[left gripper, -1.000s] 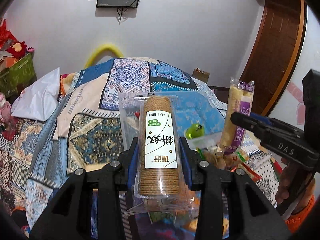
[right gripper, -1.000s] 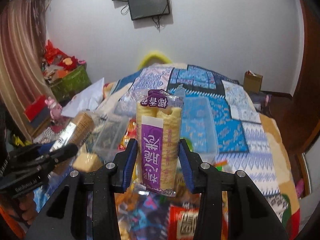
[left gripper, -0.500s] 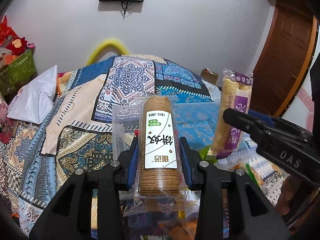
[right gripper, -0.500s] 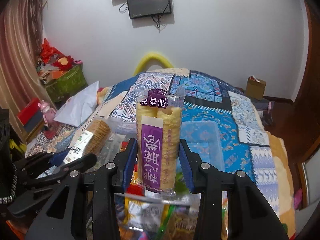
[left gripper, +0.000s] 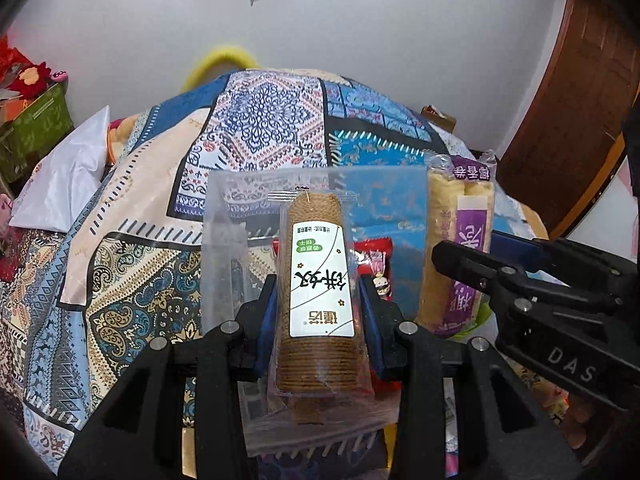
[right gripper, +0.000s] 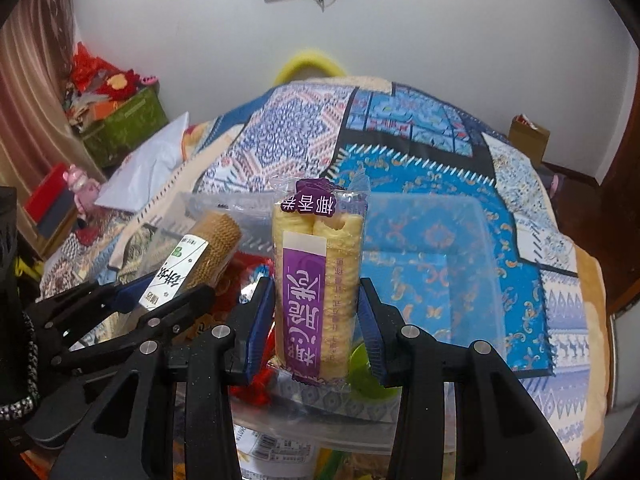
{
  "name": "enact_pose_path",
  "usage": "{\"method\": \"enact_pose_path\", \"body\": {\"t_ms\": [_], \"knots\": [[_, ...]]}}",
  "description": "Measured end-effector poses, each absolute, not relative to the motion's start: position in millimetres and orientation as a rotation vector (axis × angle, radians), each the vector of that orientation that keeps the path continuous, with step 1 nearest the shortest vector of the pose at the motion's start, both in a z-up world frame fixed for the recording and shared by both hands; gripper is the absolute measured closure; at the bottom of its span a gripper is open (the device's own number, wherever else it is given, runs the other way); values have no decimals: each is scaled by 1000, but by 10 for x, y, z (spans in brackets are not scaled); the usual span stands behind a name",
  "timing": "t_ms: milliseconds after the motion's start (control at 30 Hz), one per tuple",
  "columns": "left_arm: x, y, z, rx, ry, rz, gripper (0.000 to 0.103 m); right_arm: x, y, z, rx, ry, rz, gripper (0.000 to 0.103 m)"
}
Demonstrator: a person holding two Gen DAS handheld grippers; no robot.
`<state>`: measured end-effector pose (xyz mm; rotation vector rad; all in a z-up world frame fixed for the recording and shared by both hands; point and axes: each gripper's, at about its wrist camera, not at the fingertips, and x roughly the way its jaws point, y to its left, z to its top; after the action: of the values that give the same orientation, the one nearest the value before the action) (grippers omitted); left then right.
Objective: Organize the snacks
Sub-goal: 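Lower both rolls into the clear box and open both tools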
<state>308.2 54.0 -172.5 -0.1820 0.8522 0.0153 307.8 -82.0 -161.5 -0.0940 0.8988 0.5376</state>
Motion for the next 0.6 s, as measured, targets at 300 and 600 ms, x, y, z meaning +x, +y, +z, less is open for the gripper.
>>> {"method": "enact_pose_path", "body": {"t_ms": [300, 600], "knots": [[3043, 526, -1685, -168, 844, 12, 64, 3067, -831, -1704, -104, 948, 537, 64], [2760, 541, -1356, -159, 797, -1, 63, 2900, -935, -1409, -113, 885, 535, 62]]}}
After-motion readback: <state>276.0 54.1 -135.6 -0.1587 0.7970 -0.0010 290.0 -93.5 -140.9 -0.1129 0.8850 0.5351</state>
